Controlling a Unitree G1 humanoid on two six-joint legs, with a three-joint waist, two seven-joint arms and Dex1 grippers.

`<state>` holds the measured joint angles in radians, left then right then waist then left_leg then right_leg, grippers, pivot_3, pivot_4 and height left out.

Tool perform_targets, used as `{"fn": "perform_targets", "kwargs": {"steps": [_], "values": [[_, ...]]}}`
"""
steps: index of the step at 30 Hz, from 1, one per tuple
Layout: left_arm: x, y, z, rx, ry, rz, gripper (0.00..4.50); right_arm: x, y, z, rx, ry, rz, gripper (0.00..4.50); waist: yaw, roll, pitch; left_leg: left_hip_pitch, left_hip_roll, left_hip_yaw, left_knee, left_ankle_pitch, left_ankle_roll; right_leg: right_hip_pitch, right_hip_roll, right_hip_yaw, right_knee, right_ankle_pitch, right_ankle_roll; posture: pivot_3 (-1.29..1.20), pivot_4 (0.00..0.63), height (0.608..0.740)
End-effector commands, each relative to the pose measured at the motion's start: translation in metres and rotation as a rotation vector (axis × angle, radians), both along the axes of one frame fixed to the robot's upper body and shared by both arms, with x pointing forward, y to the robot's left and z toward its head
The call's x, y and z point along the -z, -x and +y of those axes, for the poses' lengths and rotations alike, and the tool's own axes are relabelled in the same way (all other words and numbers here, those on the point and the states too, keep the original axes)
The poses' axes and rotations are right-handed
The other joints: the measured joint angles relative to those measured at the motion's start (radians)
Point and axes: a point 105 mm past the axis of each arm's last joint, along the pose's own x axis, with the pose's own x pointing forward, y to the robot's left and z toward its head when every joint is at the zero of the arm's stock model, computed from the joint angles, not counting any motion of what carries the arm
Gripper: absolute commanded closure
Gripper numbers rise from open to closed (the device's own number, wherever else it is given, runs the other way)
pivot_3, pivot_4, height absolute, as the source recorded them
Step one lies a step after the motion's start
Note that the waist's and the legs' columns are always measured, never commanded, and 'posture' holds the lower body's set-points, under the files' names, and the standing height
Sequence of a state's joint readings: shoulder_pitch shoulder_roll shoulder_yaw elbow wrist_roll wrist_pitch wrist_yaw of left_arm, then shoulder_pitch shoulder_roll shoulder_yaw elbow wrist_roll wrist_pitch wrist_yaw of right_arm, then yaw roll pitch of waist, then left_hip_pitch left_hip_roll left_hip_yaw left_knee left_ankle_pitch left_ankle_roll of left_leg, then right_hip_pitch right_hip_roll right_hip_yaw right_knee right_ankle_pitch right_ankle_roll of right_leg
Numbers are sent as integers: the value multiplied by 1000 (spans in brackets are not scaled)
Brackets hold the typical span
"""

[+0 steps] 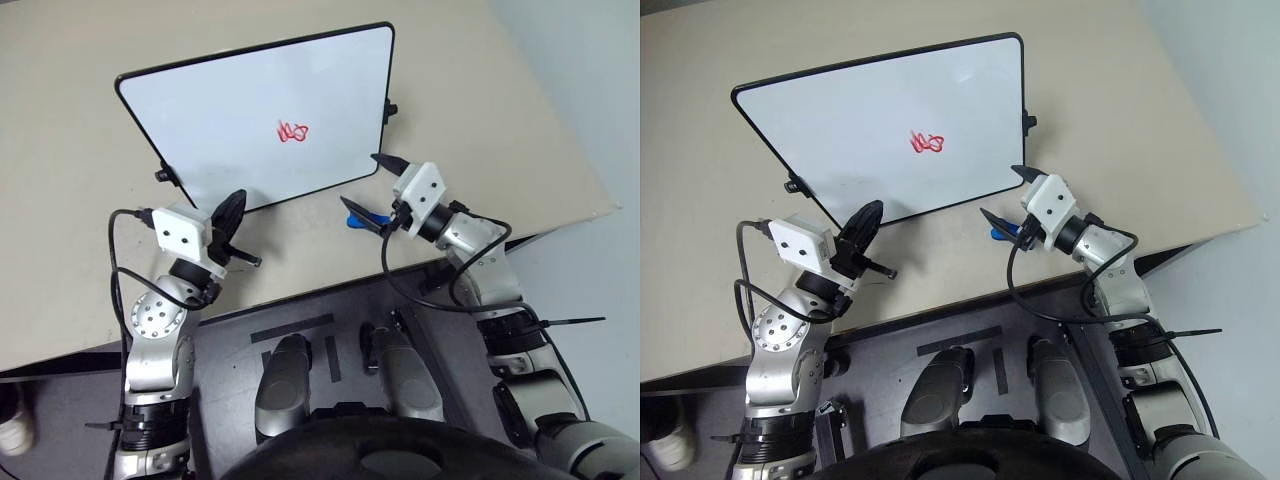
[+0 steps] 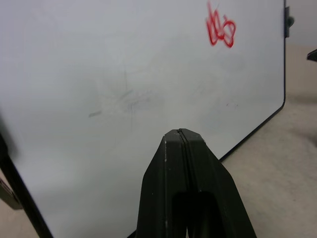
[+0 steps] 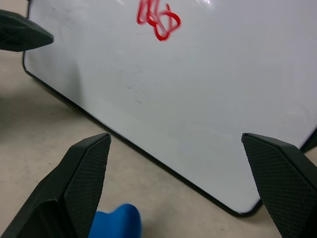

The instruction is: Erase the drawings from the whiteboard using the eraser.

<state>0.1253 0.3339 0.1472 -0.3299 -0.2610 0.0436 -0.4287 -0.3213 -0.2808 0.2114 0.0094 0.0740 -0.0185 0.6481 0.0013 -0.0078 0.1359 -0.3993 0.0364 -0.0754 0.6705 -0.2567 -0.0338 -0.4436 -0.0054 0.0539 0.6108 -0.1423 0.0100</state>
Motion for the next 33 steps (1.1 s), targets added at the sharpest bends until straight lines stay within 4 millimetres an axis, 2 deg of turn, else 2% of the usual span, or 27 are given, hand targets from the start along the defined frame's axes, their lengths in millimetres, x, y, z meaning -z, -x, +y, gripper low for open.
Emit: {"fn": "perform_targets", "kwargs": {"steps": [1,9,17,28,33], "values": [[-13,3,-1,6,3,-42,4500,-10,5,4,-18,-16,-34,33,0,0,0,0,0,0,0,0,0,0,0,0,0,0,0,0,150,740],[-13,0,-7,14,16,-46,4500,-14,4,-2,-13,4,-39,33,0,0,0,0,0,0,0,0,0,0,0,0,0,0,0,0,150,740],[-8,8,-6,-15,27,-40,4500,-14,11,-4,-81,52,-7,33,0,0,0,0,0,0,0,0,0,0,0,0,0,0,0,0,150,740],[2,33,-8,-61,34,5,4500,9,39,0,-219,106,148,33,0,0,0,0,0,1,0,0,0,0,1,1,-1,-1,2,0,150,740],[6,33,-16,-36,53,22,4500,17,47,-4,-212,120,205,33,0,0,0,0,-1,1,0,0,0,1,1,2,0,-7,10,0,150,740]]}}
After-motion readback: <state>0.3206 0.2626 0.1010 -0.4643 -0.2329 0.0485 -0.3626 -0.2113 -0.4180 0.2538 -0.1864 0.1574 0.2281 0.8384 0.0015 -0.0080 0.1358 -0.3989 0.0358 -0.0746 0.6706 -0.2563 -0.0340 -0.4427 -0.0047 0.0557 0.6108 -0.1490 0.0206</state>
